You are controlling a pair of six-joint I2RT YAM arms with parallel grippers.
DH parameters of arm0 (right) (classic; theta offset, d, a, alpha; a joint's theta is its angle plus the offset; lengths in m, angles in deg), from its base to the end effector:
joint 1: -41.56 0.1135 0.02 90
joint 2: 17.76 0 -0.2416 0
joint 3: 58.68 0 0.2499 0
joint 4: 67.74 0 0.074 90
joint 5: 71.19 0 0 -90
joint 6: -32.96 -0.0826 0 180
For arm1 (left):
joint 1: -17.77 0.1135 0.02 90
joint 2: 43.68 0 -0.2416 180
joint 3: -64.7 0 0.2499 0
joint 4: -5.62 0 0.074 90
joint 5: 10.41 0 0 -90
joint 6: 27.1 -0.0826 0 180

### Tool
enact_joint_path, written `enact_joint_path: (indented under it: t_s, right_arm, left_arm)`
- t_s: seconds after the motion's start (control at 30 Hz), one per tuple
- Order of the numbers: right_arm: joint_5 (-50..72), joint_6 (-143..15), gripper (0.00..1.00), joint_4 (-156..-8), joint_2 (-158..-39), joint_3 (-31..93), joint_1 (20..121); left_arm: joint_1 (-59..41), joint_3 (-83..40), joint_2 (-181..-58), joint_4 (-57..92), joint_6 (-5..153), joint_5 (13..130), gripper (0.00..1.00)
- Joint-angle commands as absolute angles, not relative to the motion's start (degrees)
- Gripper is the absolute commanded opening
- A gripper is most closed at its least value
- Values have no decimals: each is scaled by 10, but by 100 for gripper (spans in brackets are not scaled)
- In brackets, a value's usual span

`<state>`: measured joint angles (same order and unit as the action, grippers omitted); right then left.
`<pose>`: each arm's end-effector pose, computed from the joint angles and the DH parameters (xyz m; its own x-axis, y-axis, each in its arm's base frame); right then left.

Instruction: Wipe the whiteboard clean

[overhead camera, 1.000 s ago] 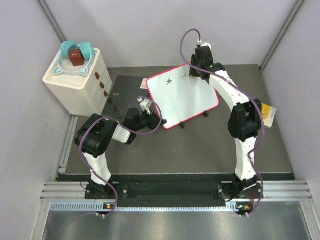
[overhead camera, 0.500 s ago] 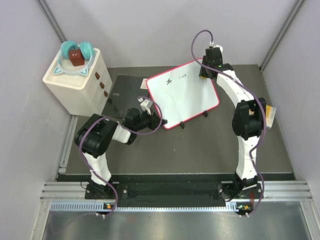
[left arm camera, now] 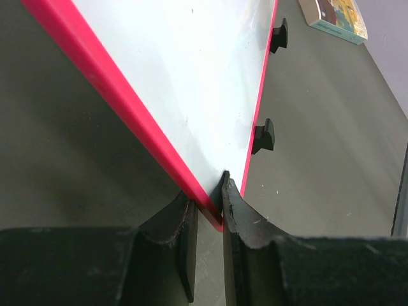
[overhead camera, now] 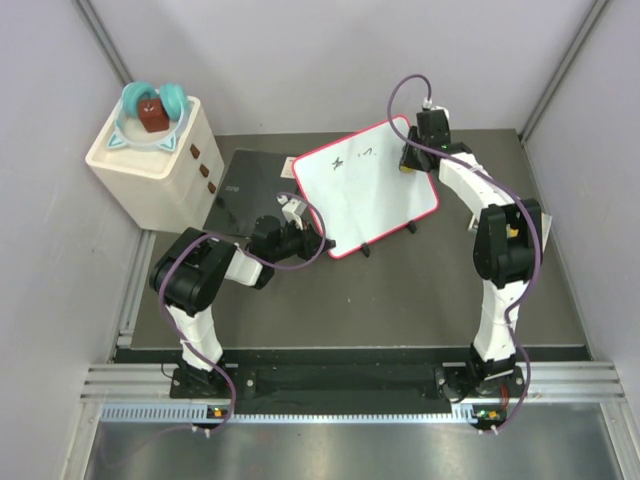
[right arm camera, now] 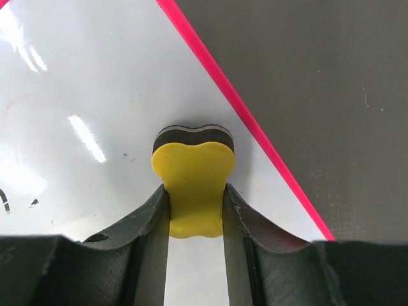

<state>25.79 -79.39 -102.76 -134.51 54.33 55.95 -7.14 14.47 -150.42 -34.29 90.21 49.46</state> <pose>0.4866 0.1145 0.2153 -0.6198 0.2307 -0.7501 0.0873 0.9702 0.2262 0.3153 -0.1921 0.0949 -0.5975 -0.1600 -0.7857 0.5925 0.5722 -0.5671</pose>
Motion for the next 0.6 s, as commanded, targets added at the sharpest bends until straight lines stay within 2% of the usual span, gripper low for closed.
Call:
enact_joint_path:
  t_s: [0.0, 0.3, 0.57]
  right_arm:
    - [213, -799, 0, -1027, -1352, 557, 573]
    - [251, -757, 0, -1011, -1343, 616, 626]
    - [230, -745, 0, -1049, -1420, 728, 684]
  left_arm:
    - [-80, 141, -1513, -271, 818, 539, 0]
    - [-83, 139, -1513, -267, 815, 539, 0]
    - [-86, 139, -1512, -265, 813, 541, 0]
